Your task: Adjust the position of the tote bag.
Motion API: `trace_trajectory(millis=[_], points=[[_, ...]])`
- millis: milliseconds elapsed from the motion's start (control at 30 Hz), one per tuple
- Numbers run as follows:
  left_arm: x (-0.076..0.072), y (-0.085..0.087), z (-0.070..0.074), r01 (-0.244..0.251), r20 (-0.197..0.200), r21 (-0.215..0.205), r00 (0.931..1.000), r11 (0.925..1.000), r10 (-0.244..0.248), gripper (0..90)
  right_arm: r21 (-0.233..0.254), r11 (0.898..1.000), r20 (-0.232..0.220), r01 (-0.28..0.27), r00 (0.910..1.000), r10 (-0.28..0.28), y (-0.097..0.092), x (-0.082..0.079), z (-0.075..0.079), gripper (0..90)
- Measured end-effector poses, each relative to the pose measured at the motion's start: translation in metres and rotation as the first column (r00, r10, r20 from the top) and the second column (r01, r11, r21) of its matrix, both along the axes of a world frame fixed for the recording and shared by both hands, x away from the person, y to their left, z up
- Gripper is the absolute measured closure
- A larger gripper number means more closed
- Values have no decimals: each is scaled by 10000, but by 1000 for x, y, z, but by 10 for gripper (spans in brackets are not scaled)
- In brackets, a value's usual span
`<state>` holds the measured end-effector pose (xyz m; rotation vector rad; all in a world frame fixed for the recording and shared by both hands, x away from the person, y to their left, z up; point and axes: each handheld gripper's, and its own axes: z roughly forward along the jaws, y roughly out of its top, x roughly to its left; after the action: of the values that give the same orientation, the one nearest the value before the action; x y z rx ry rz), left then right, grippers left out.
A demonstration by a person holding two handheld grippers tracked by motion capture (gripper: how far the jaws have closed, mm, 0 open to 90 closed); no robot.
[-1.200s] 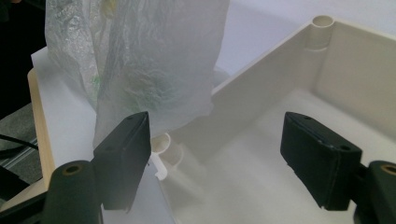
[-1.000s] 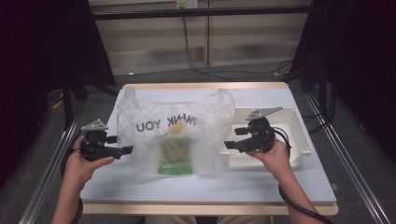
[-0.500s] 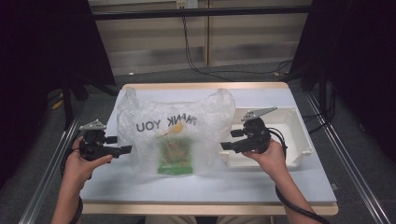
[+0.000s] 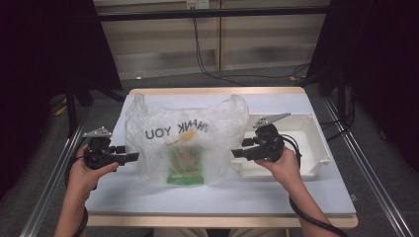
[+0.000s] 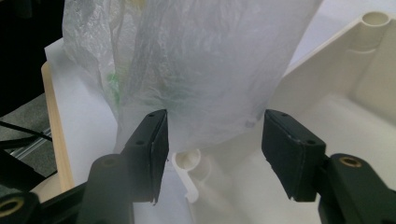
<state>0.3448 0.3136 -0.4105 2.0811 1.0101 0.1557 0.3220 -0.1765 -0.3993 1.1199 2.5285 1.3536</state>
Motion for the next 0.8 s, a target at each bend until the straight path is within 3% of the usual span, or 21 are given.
trace_trajectory(millis=[233,367,400,533,800], points=[[-3,-5,2,368,-178,16,9992,9993,-368,679,-185,9998,-224,-112,9997,108,6,6,-4,488],[-5,-7,3,560,-77,108,9984,9984,-559,726,-210,9997,-202,-82,9998,77,7,10,-5,571],[-6,-7,3,714,-128,226,9974,9972,-711,743,-235,9996,-133,-146,9998,143,8,13,-5,645],[-8,-4,3,704,-154,160,9974,9974,-701,769,-314,9993,-142,-220,9997,215,13,21,-5,749],[-18,-2,3,788,-124,182,9968,9967,-786,787,-813,9960,-33,-366,9993,364,20,41,-3,813]])
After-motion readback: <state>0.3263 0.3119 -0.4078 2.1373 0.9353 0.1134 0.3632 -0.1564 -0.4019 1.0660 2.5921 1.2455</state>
